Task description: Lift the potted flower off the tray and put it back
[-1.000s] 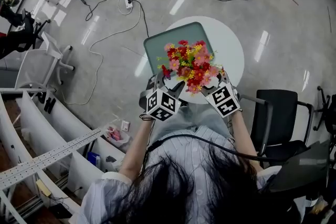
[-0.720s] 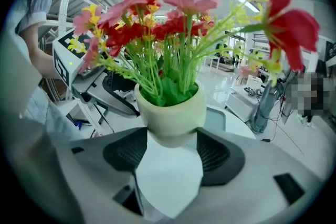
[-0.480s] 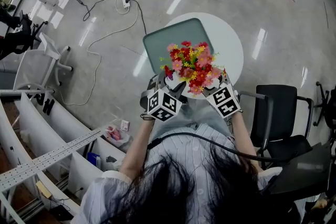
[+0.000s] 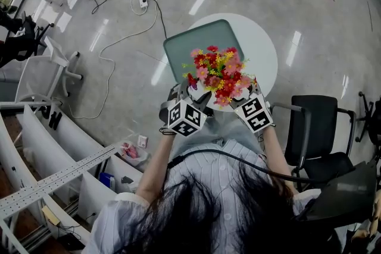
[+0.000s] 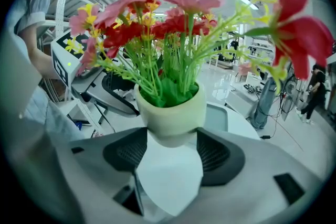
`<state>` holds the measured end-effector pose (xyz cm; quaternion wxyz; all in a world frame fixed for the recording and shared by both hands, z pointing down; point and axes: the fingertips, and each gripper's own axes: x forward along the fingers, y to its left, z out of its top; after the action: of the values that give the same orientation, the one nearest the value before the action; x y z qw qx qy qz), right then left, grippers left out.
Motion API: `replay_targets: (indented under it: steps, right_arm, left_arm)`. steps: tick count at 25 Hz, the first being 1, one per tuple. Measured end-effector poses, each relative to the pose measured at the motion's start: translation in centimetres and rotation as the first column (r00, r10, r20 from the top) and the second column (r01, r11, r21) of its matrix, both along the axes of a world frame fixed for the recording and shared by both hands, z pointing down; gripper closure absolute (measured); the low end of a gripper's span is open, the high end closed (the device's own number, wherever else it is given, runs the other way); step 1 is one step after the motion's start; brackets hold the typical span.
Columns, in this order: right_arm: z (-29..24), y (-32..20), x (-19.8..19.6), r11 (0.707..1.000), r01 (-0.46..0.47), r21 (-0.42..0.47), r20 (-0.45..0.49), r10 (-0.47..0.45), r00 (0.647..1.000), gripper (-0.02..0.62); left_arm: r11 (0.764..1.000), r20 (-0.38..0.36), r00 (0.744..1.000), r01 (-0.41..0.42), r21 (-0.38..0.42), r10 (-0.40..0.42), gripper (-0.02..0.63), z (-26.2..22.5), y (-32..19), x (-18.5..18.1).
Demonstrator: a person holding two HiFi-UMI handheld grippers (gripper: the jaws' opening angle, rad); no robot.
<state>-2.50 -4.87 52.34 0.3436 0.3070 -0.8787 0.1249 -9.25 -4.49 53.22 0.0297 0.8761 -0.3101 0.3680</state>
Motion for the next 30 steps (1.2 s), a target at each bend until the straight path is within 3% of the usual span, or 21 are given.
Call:
replay_targets:
  steps: [9, 30]
  right_arm:
    - [0.5, -0.6, 0.0, 1.000, 0.001, -0.022, -0.005, -0.001, 1.000, 0.307]
    - [6.3, -9.0, -2.5, 0.990, 0.121, -0.071, -0.028, -0.124, 0.992, 0.307]
  left_arm:
    - [1.000, -0.001, 1.000, 0.004, -0.018, -0.004, 0.365, 0.5, -0.6, 0.0]
    - [0.987, 0.047, 0.988, 0.148, -0.054, -0.146, 0.365, 5.9, -8.1, -2.4]
